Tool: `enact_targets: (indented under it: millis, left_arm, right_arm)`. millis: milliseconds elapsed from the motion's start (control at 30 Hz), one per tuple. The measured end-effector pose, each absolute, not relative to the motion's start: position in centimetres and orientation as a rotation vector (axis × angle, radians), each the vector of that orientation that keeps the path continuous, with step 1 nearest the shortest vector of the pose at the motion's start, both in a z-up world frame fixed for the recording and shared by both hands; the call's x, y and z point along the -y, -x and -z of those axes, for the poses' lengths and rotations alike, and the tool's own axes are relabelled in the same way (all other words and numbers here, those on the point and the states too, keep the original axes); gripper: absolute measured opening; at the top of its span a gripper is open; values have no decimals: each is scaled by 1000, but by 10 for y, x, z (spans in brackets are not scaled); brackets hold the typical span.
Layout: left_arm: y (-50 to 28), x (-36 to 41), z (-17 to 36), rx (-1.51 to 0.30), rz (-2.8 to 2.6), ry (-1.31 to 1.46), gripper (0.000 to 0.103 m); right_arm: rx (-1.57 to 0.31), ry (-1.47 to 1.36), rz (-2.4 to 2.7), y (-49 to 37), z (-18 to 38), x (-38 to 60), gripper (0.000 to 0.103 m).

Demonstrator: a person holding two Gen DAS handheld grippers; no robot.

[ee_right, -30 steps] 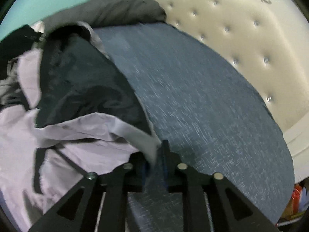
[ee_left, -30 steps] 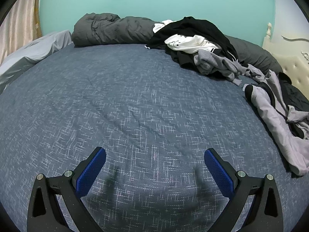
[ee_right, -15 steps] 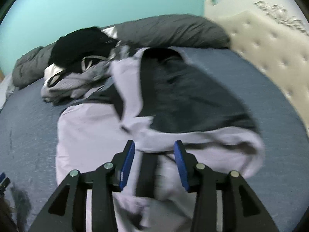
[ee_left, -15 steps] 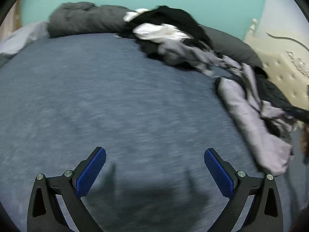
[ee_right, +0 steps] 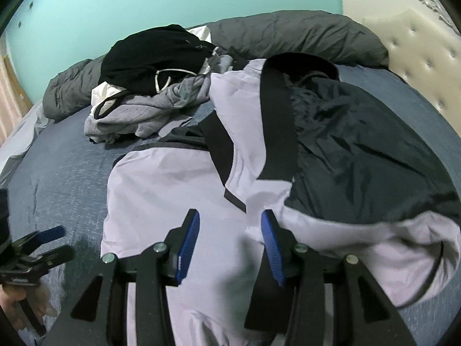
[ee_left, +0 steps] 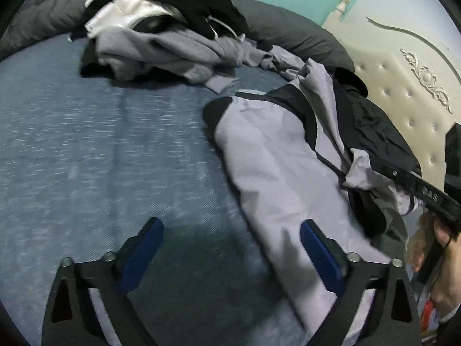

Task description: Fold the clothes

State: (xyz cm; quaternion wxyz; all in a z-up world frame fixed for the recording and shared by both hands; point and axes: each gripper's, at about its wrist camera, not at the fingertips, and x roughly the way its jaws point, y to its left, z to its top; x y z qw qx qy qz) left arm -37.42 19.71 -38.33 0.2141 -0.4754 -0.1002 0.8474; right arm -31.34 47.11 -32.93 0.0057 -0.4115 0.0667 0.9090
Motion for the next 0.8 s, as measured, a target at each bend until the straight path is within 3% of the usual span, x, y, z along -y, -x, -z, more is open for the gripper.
enact_targets:
  millis: [33,100,267,367,467,600,800]
  left_arm:
    - [379,-202,385,275,-2344,1320,87]
    - [387,-210,390,286,-2323,1327,71]
    - [397,-221,404,375,-2259,1350,61]
    - [400,-227,411,412,-2227,1349,42]
    - [400,-228,413,428,-2228,1335,25]
    - [399,-229,410,418,-2227,1316,18]
    - [399,-230,407,364,-2220,1291,16]
  right_arm:
    - [-201,1289,-2851,316,329,-472,45]
    - [-194,1283,-2867,320,328,-475,45]
    - [-182,1297,-2881,329,331,-481,45]
    - [-144,1327,-2867,337,337,-484,46]
    - [-91,1381,-2836,351,343,-486,62]
    - [-33,1472,-2777,378,357,-488,63]
    - [70,1438,-2680,412,374,-489,63]
